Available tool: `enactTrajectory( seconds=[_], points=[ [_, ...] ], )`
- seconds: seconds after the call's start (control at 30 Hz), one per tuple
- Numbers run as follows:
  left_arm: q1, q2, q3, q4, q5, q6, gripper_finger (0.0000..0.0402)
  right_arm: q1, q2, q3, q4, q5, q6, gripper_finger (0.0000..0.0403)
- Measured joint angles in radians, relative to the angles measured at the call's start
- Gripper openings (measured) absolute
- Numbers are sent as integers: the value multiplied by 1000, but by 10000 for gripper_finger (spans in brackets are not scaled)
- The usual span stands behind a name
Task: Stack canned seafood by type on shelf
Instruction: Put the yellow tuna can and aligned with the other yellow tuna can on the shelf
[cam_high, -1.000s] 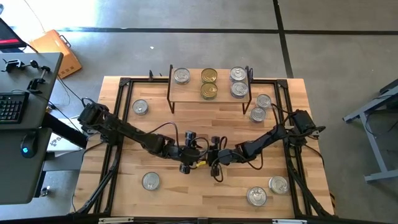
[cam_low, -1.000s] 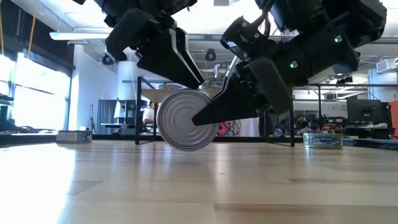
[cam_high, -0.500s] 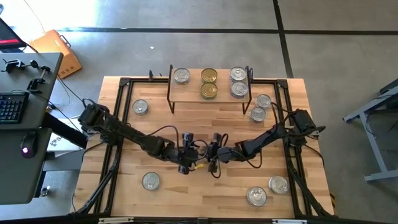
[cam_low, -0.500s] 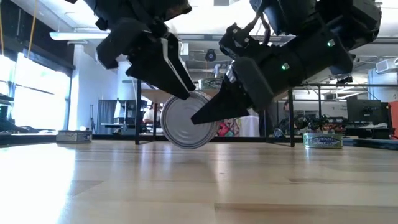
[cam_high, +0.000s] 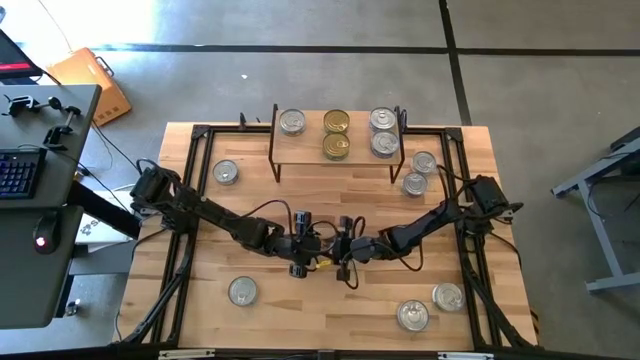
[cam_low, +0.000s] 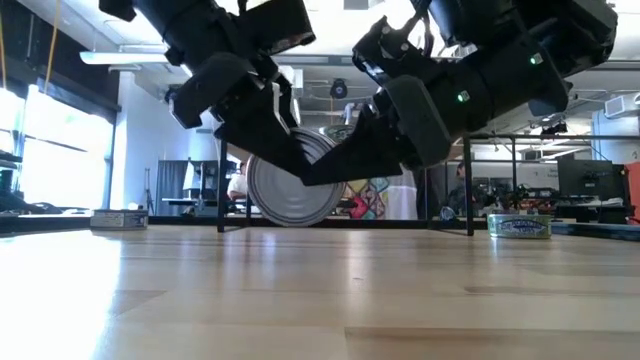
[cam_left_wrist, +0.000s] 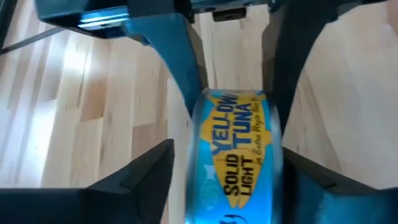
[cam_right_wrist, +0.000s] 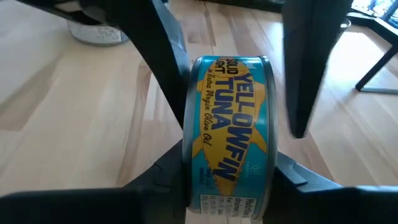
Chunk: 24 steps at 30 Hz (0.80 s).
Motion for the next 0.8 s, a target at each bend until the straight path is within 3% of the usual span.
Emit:
enactTrajectory(
  seconds=[0.1,0.2,0.33,0.63,0.8],
  points=[
    [-8,-5,0,2,22,-16,174,0,0,0,-2,1,0,121],
    [-23,-9,0,3,26,-7,118,0,-1,0,-9,-26,0,146],
    [-54,-11,24,-110,-9,-25,118,1,-2,1,-38,-39,85,195],
    [-146,-36,242,-720,-332,-197,118,43,-5,-2,-75,-13,265,208],
    [-122,-51,263,-793,-633,-81,118,74,-5,-3,-69,20,265,209]
  ],
)
